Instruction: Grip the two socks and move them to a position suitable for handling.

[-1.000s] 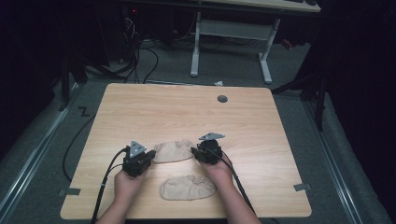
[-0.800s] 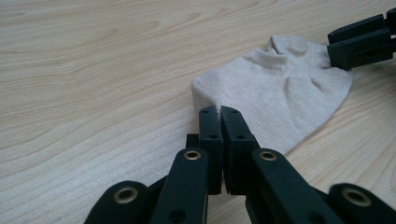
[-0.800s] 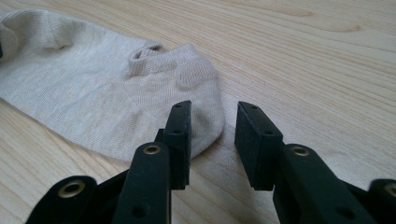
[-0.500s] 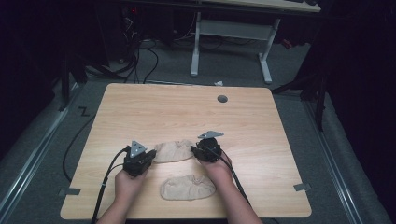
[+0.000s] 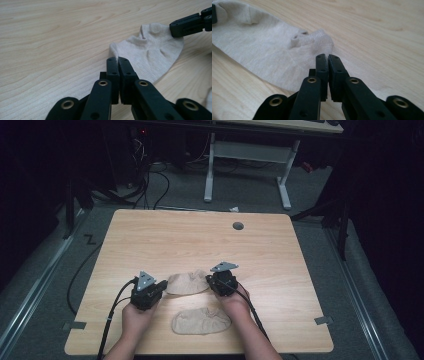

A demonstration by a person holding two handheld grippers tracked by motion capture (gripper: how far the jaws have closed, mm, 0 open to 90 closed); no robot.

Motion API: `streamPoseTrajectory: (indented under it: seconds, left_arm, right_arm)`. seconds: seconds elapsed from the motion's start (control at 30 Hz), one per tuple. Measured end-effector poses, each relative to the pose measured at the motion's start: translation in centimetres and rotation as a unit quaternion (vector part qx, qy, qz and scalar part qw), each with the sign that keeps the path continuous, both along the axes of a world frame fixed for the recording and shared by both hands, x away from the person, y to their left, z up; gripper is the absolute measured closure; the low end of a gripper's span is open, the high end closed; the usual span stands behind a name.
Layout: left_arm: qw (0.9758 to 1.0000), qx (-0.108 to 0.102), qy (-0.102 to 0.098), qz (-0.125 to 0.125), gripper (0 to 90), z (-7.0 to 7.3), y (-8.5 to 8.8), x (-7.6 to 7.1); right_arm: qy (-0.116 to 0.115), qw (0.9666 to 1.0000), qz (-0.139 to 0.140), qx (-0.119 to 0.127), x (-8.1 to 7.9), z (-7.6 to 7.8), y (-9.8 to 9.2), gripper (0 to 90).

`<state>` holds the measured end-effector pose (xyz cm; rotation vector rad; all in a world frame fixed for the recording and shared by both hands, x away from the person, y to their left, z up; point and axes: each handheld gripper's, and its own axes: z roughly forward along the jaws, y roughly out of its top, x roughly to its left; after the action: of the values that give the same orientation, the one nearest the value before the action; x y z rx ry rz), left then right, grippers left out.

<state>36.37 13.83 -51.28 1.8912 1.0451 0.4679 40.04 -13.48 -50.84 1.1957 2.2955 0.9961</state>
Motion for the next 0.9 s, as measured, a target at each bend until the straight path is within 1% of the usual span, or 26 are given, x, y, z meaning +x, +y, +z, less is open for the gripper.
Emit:
streamPoseTrajectory:
  seconds: [0.03,0.07,0.1,0.13,0.17,0.2,0.23,0.27,0.3,0.37,0.4,0.43,0.47,0.5,0.53,0.57,0.63,0.67,0.7,0.73,0.77,0.8,0.83,0.87,0.9]
  left_arm:
    - [1.0,-0.003,0.0,-0.003,87.9,0.1,-0.1,-0.2]
    - [1.0,-0.007,-0.002,-0.006,87.9,0.2,-0.2,-0.5]
    - [0.9998,-0.012,-0.006,-0.013,87.9,0.4,-0.4,-1.0]
    - [0.9998,-0.012,-0.006,-0.013,87.9,0.4,-0.4,-1.0]
    - [0.9996,-0.02,-0.007,-0.02,87.9,0.6,-0.7,-1.6]
    - [0.9996,-0.02,-0.007,-0.02,87.9,0.6,-0.7,-1.6]
    - [0.9993,-0.025,-0.007,-0.026,87.9,0.7,-0.8,-2.0]
    - [0.9989,-0.031,-0.009,-0.034,87.9,0.8,-1.0,-2.7]
    - [0.9989,-0.031,-0.009,-0.034,87.9,0.8,-1.0,-2.7]
    - [0.9984,-0.037,-0.011,-0.042,87.9,1.1,-1.2,-3.4]
    - [0.9978,-0.043,-0.012,-0.049,87.9,1.3,-1.2,-4.1]
    - [0.9974,-0.049,-0.012,-0.051,87.9,1.4,-1.2,-4.5]
    - [0.9974,-0.049,-0.012,-0.051,87.9,1.4,-1.2,-4.5]
    - [0.9968,-0.053,-0.01,-0.059,87.9,1.6,-1.3,-5.2]
    - [0.9968,-0.053,-0.01,-0.059,87.9,1.6,-1.3,-5.2]
    - [0.9963,-0.055,-0.01,-0.066,87.9,1.7,-1.3,-6.0]
    - [0.9957,-0.057,-0.008,-0.072,87.9,1.8,-1.3,-6.8]
    - [0.9957,-0.057,-0.008,-0.072,87.9,1.8,-1.3,-6.8]
    - [0.9949,-0.06,-0.003,-0.081,87.9,1.6,-1.4,-7.7]
    - [0.9949,-0.06,-0.003,-0.081,87.9,1.6,-1.4,-7.7]
    - [0.9946,-0.061,-0.002,-0.084,87.9,1.5,-1.5,-8.1]
    - [0.9942,-0.062,0.003,-0.087,87.9,1.3,-1.6,-8.5]
    - [0.9939,-0.063,0.006,-0.091,87.9,1.2,-1.7,-8.8]
    - [0.9937,-0.06,0.008,-0.095,87.9,1.0,-1.8,-9.2]
    - [0.9937,-0.046,0.012,-0.102,87.9,0.5,-2.1,-9.6]
  right_arm:
    - [-0.011,0.9999,0.0,0.003,-0.6,0.6,-0.2,87.5]
    - [-0.011,0.9999,0.0,0.003,-0.6,0.6,-0.2,87.5]
    - [-0.02,0.9998,0.001,0.005,-1.2,1.1,-0.6,87.5]
    - [-0.02,0.9998,0.001,0.005,-1.2,1.1,-0.6,87.5]
    - [-0.03,0.9995,0.001,0.009,-1.9,1.5,-1.1,87.4]
    - [-0.03,0.9995,0.001,0.009,-1.9,1.5,-1.1,87.4]
    - [-0.038,0.9992,0.0,0.013,-2.9,1.8,-1.6,87.4]
    - [-0.044,0.9989,0.002,0.014,-3.4,2.0,-1.9,87.4]
    - [-0.044,0.9989,0.002,0.014,-3.4,2.0,-1.9,87.4]
    - [-0.052,0.9985,0.001,0.018,-4.4,2.3,-2.3,87.4]
    - [-0.059,0.998,0.0,0.022,-5.5,2.5,-2.8,87.4]
    - [-0.062,0.9977,-0.001,0.026,-6.1,2.7,-3.0,87.4]
    - [-0.062,0.9977,-0.001,0.026,-6.1,2.7,-3.0,87.4]
    - [-0.065,0.9974,0.001,0.03,-7.1,2.8,-3.4,87.4]
    - [-0.065,0.9974,0.001,0.03,-7.1,2.8,-3.4,87.4]
    - [-0.069,0.9971,0.004,0.033,-8.1,2.8,-3.7,87.4]
    - [-0.071,0.9969,0.004,0.034,-9.0,2.7,-4.0,87.4]
    - [-0.072,0.9968,0.005,0.033,-9.5,2.7,-4.2,87.4]
    - [-0.072,0.9968,0.004,0.035,-9.9,2.6,-4.4,87.4]
    - [-0.07,0.9969,0.006,0.034,-10.3,2.6,-4.5,87.4]
    - [-0.07,0.9969,0.007,0.034,-10.8,2.4,-4.7,87.4]
    - [-0.07,0.9969,0.007,0.034,-10.8,2.4,-4.7,87.4]
    - [-0.069,0.997,0.01,0.034,-11.6,2.2,-4.9,87.4]
    - [-0.069,0.997,0.01,0.034,-11.6,2.2,-4.9,87.4]
    - [-0.07,0.9971,0.01,0.031,-12.4,2.0,-5.0,87.4]
